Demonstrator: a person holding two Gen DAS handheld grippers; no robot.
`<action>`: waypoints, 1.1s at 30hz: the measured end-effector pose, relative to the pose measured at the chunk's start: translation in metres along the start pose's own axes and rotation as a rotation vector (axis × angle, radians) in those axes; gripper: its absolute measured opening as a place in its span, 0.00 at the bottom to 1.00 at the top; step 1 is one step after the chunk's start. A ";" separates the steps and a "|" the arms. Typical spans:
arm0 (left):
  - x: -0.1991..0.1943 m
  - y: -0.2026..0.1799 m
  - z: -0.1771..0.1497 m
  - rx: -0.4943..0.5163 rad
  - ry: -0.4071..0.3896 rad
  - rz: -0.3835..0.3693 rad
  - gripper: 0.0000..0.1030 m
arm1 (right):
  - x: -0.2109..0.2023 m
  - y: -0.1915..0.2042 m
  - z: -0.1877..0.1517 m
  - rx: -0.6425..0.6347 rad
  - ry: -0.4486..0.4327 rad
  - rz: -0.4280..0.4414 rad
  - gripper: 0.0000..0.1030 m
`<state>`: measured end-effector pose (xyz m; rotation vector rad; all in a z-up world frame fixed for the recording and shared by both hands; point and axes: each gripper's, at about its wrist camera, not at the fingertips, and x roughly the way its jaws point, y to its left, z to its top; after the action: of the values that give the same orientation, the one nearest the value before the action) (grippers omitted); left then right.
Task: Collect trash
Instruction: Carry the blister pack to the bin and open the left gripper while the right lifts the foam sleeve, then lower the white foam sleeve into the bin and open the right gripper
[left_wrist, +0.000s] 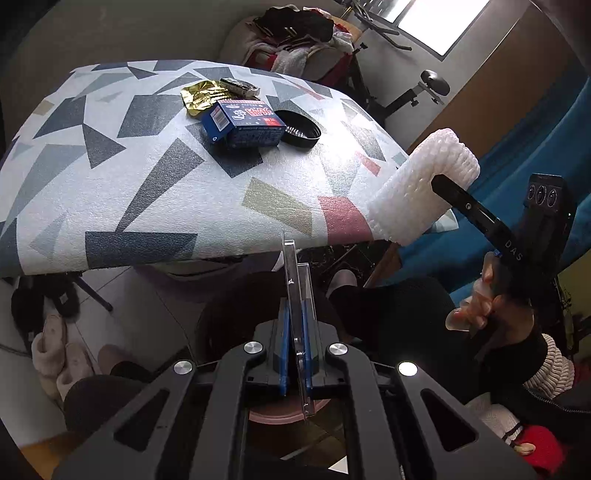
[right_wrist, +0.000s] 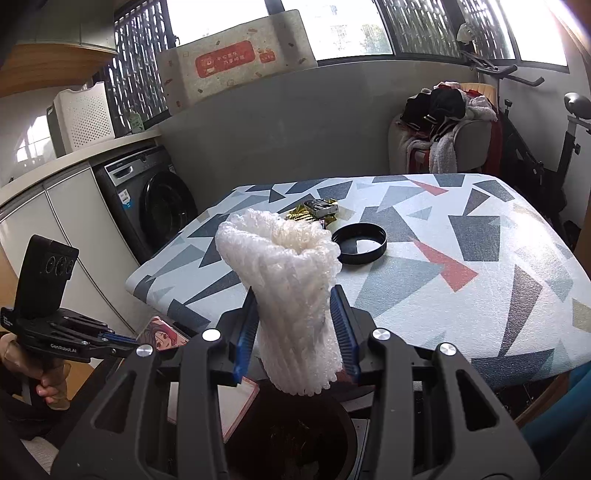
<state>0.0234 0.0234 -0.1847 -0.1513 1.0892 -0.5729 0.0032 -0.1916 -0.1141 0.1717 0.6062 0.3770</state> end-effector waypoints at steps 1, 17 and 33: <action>0.008 -0.002 0.000 0.005 0.015 -0.001 0.06 | 0.000 -0.001 -0.001 0.002 0.003 -0.001 0.40; 0.097 -0.021 -0.002 0.061 0.121 -0.014 0.50 | 0.008 -0.013 -0.015 0.033 0.042 -0.010 0.40; -0.018 0.011 -0.020 0.118 -0.298 0.292 0.94 | 0.046 0.011 -0.054 -0.043 0.234 0.129 0.41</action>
<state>0.0041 0.0453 -0.1848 0.0262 0.7674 -0.3374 0.0034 -0.1605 -0.1785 0.1263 0.8190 0.5394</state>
